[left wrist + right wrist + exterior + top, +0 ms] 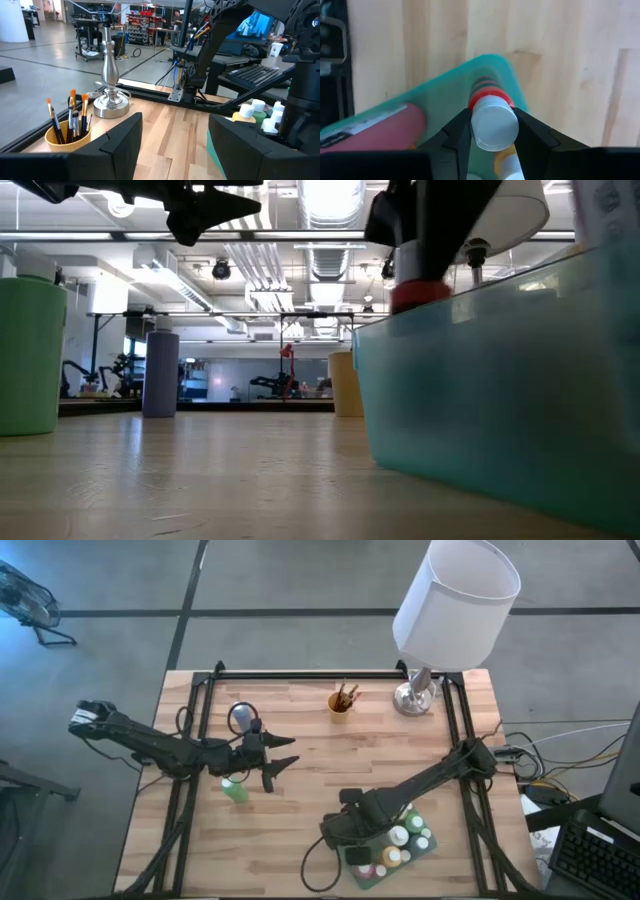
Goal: Pick & Place Paint Supplies
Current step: Put the red paint bottle into the green bin
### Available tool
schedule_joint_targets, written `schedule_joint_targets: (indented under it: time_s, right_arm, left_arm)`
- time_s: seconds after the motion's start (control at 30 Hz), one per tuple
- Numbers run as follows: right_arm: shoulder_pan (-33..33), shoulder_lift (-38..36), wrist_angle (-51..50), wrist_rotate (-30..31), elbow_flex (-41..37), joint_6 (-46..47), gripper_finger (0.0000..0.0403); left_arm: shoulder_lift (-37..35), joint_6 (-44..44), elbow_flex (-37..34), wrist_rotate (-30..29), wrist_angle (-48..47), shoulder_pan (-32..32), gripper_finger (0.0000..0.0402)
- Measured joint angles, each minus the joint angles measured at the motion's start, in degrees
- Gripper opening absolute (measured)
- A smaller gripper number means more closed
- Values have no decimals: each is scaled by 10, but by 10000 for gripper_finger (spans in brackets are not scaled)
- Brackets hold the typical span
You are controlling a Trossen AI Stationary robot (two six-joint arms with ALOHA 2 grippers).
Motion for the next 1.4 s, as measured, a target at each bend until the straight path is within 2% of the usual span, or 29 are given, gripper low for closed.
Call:
schedule_joint_targets:
  time_s: [0.27, 0.67, 1.07, 1.4]
  right_arm:
    - [-10, 2, -16, -11, 23, 41, 112]
    - [-14, 1, -27, -21, 14, 150, 112]
    - [-14, 1, -22, -9, 7, 192, 114]
    - [-16, -2, 7, -8, -30, 196, 113]
  left_arm:
    - [0, 0, 0, 0, 0, 0, 234]
    - [0, 0, 0, 0, -1, 0, 234]
    - [0, -2, -1, 0, -11, 0, 234]
    - [0, -3, -1, 2, -12, 0, 234]
